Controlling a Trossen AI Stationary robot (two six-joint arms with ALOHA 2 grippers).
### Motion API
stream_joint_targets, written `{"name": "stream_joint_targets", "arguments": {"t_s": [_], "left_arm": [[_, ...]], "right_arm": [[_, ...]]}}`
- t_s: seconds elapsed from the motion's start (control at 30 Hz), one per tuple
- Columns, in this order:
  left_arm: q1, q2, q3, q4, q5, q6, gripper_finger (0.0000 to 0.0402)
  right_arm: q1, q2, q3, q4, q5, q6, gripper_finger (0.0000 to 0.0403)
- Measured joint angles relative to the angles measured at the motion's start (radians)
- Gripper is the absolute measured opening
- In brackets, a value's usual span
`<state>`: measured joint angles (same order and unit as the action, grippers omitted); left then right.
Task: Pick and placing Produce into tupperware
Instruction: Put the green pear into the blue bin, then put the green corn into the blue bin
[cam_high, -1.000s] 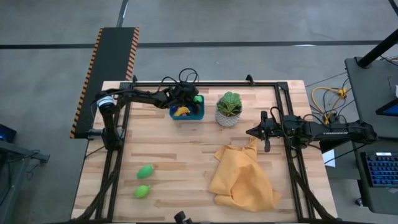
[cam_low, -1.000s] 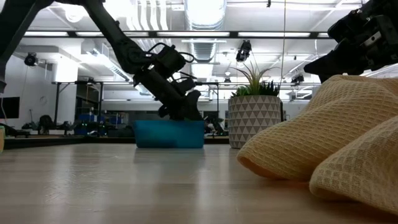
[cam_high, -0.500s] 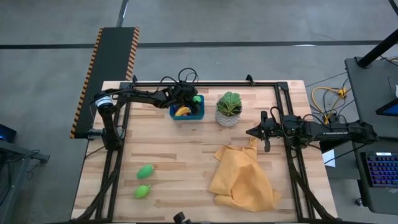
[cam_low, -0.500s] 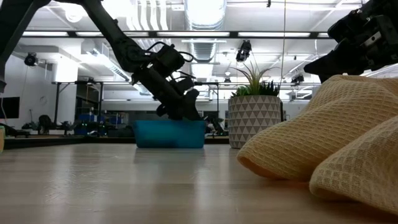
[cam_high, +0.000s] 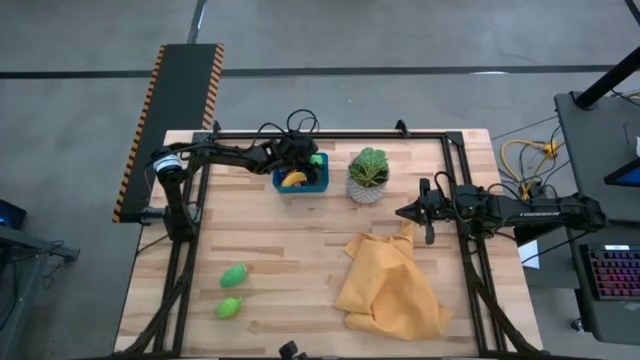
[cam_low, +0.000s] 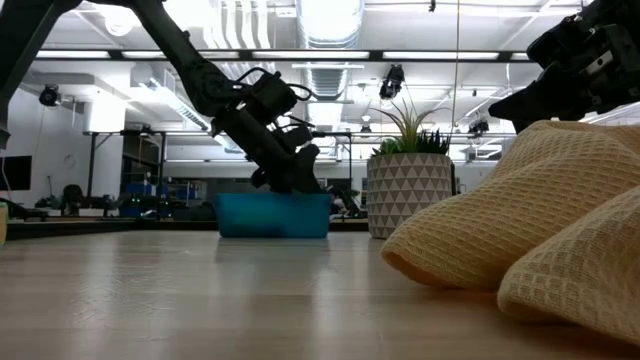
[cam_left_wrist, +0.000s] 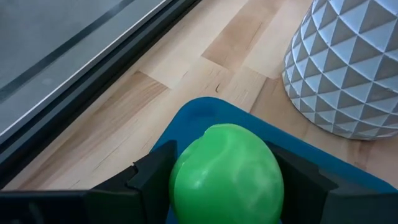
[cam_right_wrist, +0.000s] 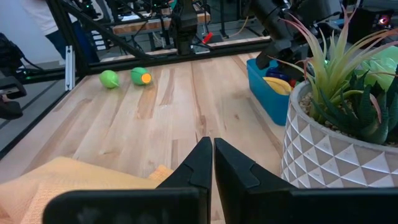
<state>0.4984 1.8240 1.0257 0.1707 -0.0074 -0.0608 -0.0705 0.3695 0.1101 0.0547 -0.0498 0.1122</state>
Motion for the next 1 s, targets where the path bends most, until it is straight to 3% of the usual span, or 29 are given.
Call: {"name": "stream_joint_targets", "arguments": {"t_s": [0.73, 1.0], "left_arm": [[-0.001, -0.010, 0.002, 0.001, 0.008, 0.019, 0.0231], [-0.024, -0.111, -0.008, -0.008, 0.104, 0.017, 0.0231]], "right_arm": [[0.000, 0.000, 0.000, 0.000, 0.000, 0.000, 0.0009], [0.000, 0.000, 0.000, -0.012, 0.000, 0.000, 0.0009]]}}
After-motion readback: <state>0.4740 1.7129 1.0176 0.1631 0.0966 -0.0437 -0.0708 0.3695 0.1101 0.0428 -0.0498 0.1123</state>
